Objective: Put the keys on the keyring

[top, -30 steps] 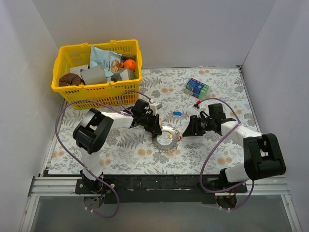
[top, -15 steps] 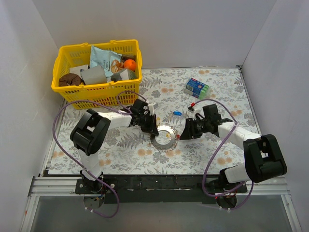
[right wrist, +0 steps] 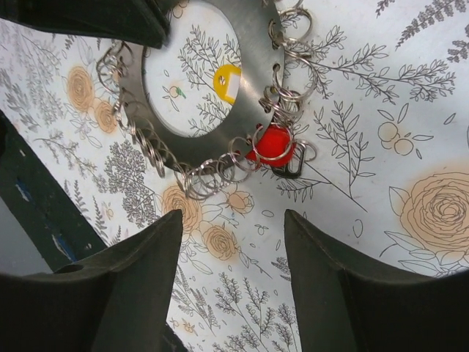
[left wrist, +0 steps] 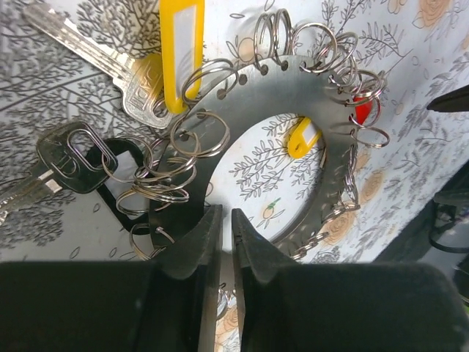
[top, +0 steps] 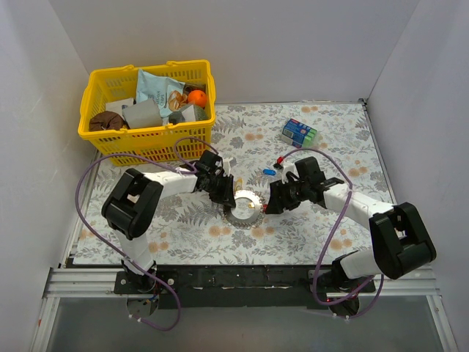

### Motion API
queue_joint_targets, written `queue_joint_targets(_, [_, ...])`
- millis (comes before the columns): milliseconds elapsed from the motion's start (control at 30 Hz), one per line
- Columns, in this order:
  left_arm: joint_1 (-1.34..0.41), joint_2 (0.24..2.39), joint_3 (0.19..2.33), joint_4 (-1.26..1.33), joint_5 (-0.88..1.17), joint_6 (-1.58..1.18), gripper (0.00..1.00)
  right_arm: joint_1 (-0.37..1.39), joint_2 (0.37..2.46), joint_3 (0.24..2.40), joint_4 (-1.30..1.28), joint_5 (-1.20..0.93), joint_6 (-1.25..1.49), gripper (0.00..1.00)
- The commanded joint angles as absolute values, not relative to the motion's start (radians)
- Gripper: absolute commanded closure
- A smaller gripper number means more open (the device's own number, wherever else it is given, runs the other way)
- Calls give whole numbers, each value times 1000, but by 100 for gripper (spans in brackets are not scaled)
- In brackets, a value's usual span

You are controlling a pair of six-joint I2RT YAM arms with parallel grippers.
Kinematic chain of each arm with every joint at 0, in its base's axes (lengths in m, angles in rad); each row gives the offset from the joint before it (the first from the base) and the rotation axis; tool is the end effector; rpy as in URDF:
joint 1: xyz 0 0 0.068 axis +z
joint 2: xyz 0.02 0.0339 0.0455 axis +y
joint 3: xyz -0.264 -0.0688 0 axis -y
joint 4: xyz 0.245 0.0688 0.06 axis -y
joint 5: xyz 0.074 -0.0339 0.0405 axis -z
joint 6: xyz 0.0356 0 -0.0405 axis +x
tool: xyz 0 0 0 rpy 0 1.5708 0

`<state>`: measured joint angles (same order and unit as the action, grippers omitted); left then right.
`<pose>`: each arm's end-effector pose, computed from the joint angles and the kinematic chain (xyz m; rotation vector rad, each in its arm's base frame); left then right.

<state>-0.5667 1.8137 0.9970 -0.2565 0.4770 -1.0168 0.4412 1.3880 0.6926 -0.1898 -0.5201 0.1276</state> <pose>0.2826 -0.1992 0.1394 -0.4805 2.9152 -1.0369 0.2320 0.1291 0.1810 -0.6214 2.4186 0.8838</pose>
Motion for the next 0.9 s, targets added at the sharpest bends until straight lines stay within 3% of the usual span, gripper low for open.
queue_joint_targets(0, [-560, 1724, 1025, -285, 433, -937, 86, 483, 1365, 736, -221, -457, 98, 34])
queue_joint_targets(367, [-560, 1511, 976, -94, 440, -920, 66, 532, 1405, 768, -222, -428, 94, 34])
queue_joint_targets(467, [-546, 1448, 934, -14, 437, -951, 55, 535, 1425, 784, -224, -429, 97, 37])
queue_joint_targets(567, [-519, 1384, 881, 81, 437, -998, 33, 545, 1439, 795, -225, -425, 98, 38])
queue_joint_targets(633, [-494, 1342, 856, 135, 452, -1022, 24, 549, 1447, 804, -225, -419, 103, 39])
queue_joint_targets(733, [-463, 1312, 830, 173, 477, -1055, 12, 555, 1466, 819, -233, -419, 104, 40])
queue_joint_targets(833, [-443, 1307, 833, 181, 520, -1083, 10, 561, 1485, 830, -241, -422, 103, 40])
queue_joint_targets(867, [-437, 1308, 836, 179, 540, -1092, 2, 564, 1486, 831, -241, -423, 103, 41])
